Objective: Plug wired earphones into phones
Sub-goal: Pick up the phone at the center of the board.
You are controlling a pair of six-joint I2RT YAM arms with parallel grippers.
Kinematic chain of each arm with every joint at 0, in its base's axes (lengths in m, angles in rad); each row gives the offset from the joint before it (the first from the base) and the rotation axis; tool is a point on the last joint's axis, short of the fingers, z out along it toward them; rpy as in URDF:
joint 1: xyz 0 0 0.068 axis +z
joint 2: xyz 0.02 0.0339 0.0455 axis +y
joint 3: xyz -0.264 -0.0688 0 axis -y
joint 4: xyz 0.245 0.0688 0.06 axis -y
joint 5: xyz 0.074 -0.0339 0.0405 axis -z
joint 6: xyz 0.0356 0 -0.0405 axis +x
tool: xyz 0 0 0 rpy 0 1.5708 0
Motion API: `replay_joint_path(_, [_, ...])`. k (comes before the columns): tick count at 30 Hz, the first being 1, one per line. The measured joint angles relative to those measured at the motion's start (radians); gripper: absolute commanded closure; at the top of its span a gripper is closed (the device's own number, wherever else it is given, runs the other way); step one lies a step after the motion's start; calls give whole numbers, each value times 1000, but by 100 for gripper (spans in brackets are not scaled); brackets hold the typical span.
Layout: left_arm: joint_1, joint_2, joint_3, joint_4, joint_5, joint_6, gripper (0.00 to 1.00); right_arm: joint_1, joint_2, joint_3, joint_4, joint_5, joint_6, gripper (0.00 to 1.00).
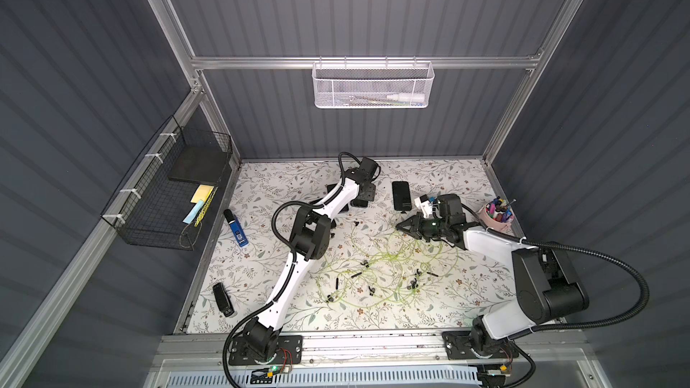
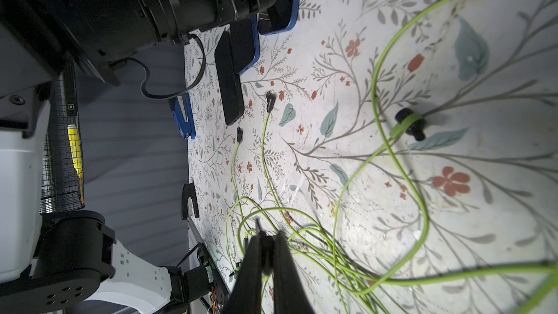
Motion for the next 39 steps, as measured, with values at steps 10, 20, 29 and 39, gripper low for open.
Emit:
replay_joint_path(10, [-13,-106,-154,-77,0,-1,49,0,0,0,-25,18,-19,90])
replay_joint_path(20, [-47,-123,-136,-265,18,47,31,0,0,0,-42,22,-27,90])
replay_joint_path(29, [-47,-86,-68,-316,44,93,21,0,0,0,-73,41,-43,90])
replay_joint_path(39, [-47,-87,-74,-311,49,105,23,0,0,0,-75,43,-43,90])
